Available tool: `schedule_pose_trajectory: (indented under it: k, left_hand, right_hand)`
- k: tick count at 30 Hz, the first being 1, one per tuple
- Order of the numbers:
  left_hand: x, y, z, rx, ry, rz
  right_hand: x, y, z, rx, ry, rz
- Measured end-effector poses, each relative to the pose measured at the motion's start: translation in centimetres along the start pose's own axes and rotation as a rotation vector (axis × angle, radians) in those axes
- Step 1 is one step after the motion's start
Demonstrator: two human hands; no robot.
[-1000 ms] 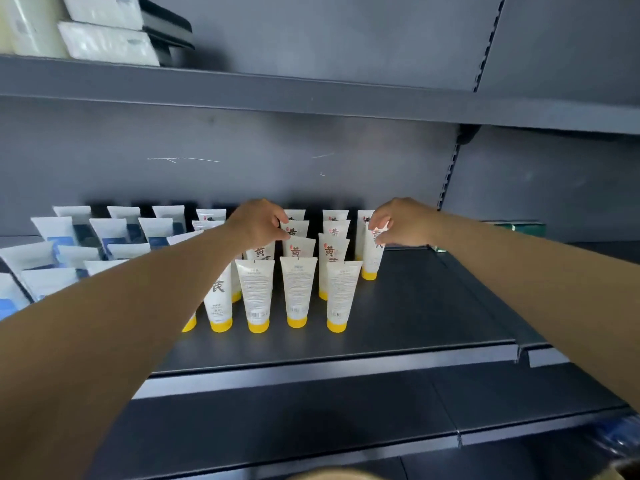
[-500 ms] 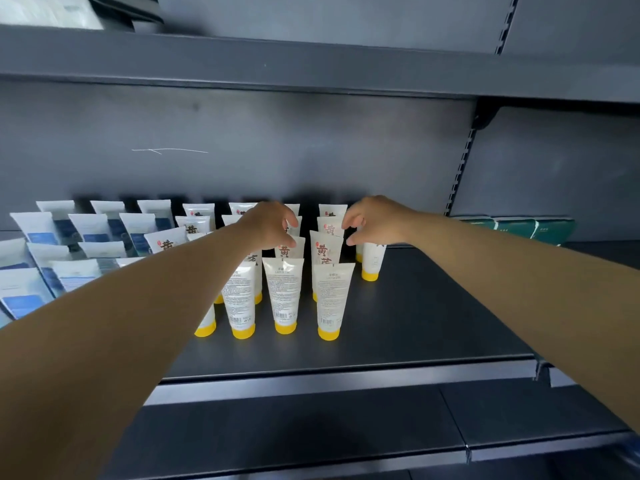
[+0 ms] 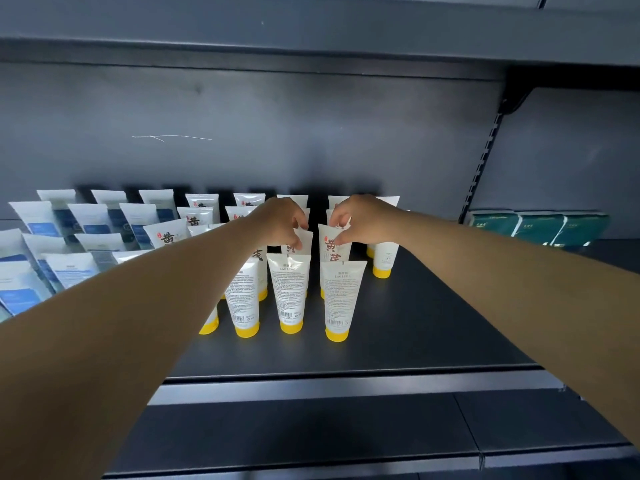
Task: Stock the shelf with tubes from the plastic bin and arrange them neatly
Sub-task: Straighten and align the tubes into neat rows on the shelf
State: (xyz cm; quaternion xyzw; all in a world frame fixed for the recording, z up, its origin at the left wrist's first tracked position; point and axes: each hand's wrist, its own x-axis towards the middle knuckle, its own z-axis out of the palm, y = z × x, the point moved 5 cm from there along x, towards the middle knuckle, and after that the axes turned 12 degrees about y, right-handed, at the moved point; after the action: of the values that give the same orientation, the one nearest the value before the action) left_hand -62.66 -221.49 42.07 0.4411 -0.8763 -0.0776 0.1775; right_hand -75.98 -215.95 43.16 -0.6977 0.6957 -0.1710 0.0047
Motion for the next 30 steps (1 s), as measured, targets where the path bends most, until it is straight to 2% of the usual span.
schedule_pose_trajectory:
  k: [13, 24, 30]
  left_hand:
    - [0.9, -0.7, 1.3, 0.077, 0.036, 0.004]
    - [0.6, -0.8, 1.5, 0.077, 0.071, -0.01]
    - [0.4, -0.8, 1.5, 0.081, 0.086, 0.003]
  right_hand:
    - [0.4, 0.9, 0.8, -0.04, 0.057, -0.013]
    - [-2.1, 7.9, -2.4, -0.136, 0.115, 0.106]
    - [-2.4, 9.0, -2.7, -0.146, 0.103, 0.105]
